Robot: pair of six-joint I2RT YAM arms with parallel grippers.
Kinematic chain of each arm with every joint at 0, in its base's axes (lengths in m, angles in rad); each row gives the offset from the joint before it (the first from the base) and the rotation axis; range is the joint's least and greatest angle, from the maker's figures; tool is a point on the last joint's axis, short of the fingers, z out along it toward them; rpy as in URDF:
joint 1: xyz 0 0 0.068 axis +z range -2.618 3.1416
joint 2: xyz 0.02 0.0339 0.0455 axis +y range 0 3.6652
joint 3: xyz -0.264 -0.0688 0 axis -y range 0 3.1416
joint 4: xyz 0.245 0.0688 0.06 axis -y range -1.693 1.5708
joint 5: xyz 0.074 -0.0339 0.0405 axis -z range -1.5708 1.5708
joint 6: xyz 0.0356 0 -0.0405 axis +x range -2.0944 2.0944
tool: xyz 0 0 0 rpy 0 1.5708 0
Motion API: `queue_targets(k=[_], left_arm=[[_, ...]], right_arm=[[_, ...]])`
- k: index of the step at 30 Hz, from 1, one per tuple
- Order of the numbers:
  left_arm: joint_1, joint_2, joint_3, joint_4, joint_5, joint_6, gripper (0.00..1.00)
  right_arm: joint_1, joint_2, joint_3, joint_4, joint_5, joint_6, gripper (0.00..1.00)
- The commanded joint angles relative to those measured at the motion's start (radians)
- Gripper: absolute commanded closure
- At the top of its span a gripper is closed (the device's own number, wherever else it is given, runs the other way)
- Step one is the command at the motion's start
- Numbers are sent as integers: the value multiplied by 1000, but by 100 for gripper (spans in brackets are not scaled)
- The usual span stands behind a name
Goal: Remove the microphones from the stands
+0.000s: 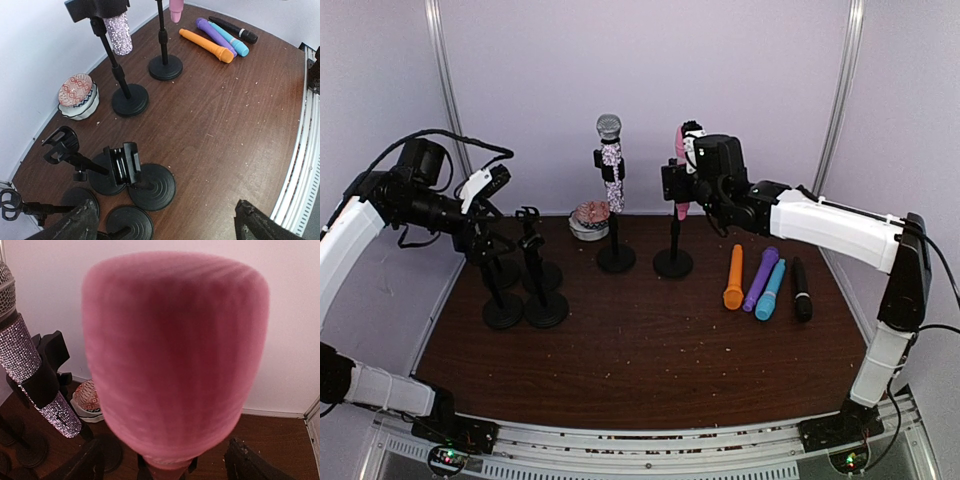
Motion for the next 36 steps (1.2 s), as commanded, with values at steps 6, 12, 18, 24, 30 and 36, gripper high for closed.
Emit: queue_targets(k=[6,12,18,24,30,36], left_arm=[[6,-6,20,-1,8,-18,2],[6,-5,29,10,4,-32,2],[5,12,41,26,36,-57,2],[4,24,39,44,90,-75,2],[0,42,39,64,139,-101,2],[-36,37,24,94,163,-118,2]], right_arm=[[-26,14,-40,120,0,-74,36],[-26,-27,-73,135,-33,-76,55],[-23,-107,-107,133,-110,-54,76],[-1,-200,-169,132,-197,-25,86],[33,-288,-266,144,-200,-13,89],[73,-350,-318,162,-244,13,92]])
